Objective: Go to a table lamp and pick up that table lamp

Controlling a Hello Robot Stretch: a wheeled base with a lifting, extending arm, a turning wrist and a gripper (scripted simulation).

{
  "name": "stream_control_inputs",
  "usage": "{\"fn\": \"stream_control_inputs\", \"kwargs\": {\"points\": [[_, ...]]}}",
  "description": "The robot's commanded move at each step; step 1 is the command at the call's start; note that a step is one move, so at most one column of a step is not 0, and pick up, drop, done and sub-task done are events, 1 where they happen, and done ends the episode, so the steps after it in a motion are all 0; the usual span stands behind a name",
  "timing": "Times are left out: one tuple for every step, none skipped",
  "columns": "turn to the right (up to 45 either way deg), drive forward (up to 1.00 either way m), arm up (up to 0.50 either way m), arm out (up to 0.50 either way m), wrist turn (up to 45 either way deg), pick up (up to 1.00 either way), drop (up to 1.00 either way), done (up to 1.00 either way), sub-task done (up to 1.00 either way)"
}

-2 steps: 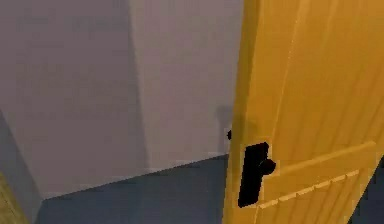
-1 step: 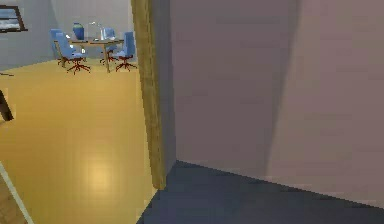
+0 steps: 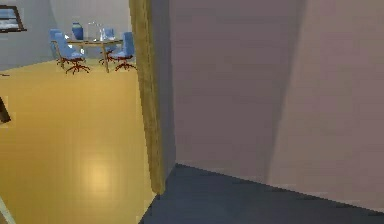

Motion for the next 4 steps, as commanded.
{"fn": "stream_control_inputs", "kwargs": {"points": [[-21.0, 0.00, 0.00, 0.00, 0.0, 0.00, 0.00, 0.00, 0.00], [0.0, 0.50, 0.00, 0.00, 0.0, 0.00, 0.00, 0.00, 0.00], [3.0, 0.00, 0.00, 0.00, 0.0, 0.00, 0.00, 0.00, 0.00], [0.0, 0.45, 0.00, 0.00, 0.0, 0.00, 0.00, 0.00, 0.00]]}}
